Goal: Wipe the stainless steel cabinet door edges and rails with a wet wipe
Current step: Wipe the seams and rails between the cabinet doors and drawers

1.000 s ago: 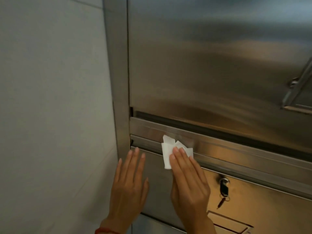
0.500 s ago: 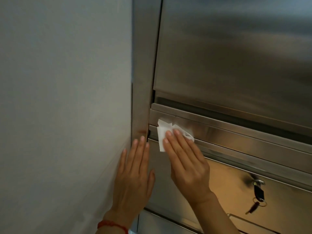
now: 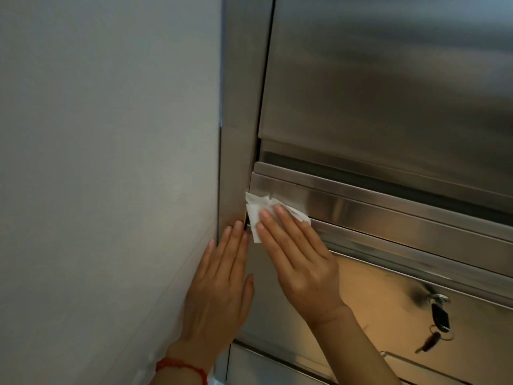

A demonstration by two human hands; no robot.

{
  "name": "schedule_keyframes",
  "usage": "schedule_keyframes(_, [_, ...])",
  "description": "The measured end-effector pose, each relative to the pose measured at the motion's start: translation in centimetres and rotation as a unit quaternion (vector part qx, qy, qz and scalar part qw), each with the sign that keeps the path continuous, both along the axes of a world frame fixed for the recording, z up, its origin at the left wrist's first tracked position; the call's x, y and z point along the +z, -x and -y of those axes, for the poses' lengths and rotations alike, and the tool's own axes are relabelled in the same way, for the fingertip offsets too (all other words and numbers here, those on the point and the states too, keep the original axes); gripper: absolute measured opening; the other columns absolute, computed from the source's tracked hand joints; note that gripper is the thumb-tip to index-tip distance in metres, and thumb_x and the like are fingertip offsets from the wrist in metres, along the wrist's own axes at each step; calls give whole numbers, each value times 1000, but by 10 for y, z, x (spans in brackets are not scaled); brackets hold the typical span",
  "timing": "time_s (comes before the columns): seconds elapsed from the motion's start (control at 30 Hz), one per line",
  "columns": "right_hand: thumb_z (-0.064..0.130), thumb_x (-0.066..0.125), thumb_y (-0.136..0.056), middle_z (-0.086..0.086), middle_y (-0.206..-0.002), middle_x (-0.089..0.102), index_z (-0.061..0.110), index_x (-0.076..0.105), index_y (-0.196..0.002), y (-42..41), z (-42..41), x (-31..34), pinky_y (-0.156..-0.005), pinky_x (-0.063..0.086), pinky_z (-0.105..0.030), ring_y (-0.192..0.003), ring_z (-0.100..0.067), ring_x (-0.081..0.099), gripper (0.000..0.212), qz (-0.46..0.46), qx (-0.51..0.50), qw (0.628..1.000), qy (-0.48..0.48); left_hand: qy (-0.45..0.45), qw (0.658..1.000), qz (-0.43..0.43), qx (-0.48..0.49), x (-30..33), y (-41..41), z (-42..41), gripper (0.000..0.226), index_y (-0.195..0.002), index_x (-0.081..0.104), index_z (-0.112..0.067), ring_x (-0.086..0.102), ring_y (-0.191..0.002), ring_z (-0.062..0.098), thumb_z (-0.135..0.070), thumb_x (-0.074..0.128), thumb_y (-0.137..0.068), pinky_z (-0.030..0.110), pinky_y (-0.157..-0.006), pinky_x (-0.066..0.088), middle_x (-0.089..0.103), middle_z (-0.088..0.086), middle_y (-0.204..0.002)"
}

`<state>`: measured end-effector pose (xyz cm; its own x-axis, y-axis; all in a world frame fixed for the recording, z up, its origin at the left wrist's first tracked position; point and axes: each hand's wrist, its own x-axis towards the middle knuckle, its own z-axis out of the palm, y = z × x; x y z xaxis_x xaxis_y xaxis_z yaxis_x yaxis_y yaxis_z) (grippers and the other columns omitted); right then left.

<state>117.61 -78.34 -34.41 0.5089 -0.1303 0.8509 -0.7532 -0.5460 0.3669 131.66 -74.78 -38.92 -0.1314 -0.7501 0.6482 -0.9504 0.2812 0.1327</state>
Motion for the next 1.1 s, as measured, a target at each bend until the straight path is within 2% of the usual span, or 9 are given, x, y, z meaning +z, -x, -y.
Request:
schedule_keyframes(0.13, [5, 56, -88, -11, -125, 58, 5, 63, -117, -2, -1, 0, -99, 46, -38, -120, -24, 53, 30, 4, -3, 1000, -1, 1, 1000, 2, 7, 0, 2, 0, 53, -135, 37, 1, 40, -130, 32, -31, 15, -99, 45, -106, 25, 39, 18, -142])
schedule_keyframes(0.3, [8, 60, -87, -13, -126, 57, 4, 62, -118, -8, 3, 2, -104, 40, -38, -122, -25, 51, 31, -3, 4, 1000, -9, 6, 1000, 14, 11, -2, 2, 0, 54, -131, 42, 3, 44, -126, 35, -31, 15, -100, 51, -103, 38, 43, 21, -137])
schedule_keyframes(0.47, [6, 57, -89, -12, -128, 55, 5, 60, -119, -4, -1, -3, -102, 42, -38, -122, -24, 51, 30, 12, -11, 1000, -6, 3, 1000, 23, 10, -1, 0, 0, 53, -134, 37, 2, 40, -130, 34, -30, 14, -99, 46, -105, 28, 39, 20, -141])
schedule_keyframes(0.63, [9, 60, -88, -12, -126, 58, 5, 63, -118, -17, 4, 4, -101, 45, -36, -121, -25, 52, 30, -2, 12, 1000, -20, 4, 1000, 25, 6, -3, -1, 1, 51, -129, 47, 4, 45, -125, 35, -27, 34, -91, 52, -99, 42, 46, 21, -135])
schedule_keyframes(0.8, [7, 60, -87, -12, -125, 58, 5, 64, -117, -8, 0, 1, -100, 44, -37, -121, -24, 53, 30, 0, -8, 1000, -9, 10, 1000, 17, 5, -4, -1, 2, 52, -132, 40, 2, 42, -128, 33, -31, 17, -99, 46, -106, 28, 43, 20, -138])
schedule_keyframes(0.97, [8, 59, -89, -12, -126, 58, 5, 64, -117, -16, 3, 4, -101, 45, -36, -121, -24, 52, 29, -7, 6, 1000, -17, 14, 1000, 20, 6, -6, -1, 2, 53, -129, 47, 4, 46, -125, 35, -31, 19, -99, 53, -98, 42, 46, 22, -135])
schedule_keyframes(1.1, [7, 59, -88, -12, -126, 58, 5, 62, -118, -7, -1, 1, -102, 43, -37, -121, -24, 52, 30, 0, -9, 1000, -14, 30, 1000, 11, 2, -5, -1, 2, 52, -133, 40, 3, 42, -128, 33, -30, 17, -100, 43, -108, 28, 42, 20, -139])
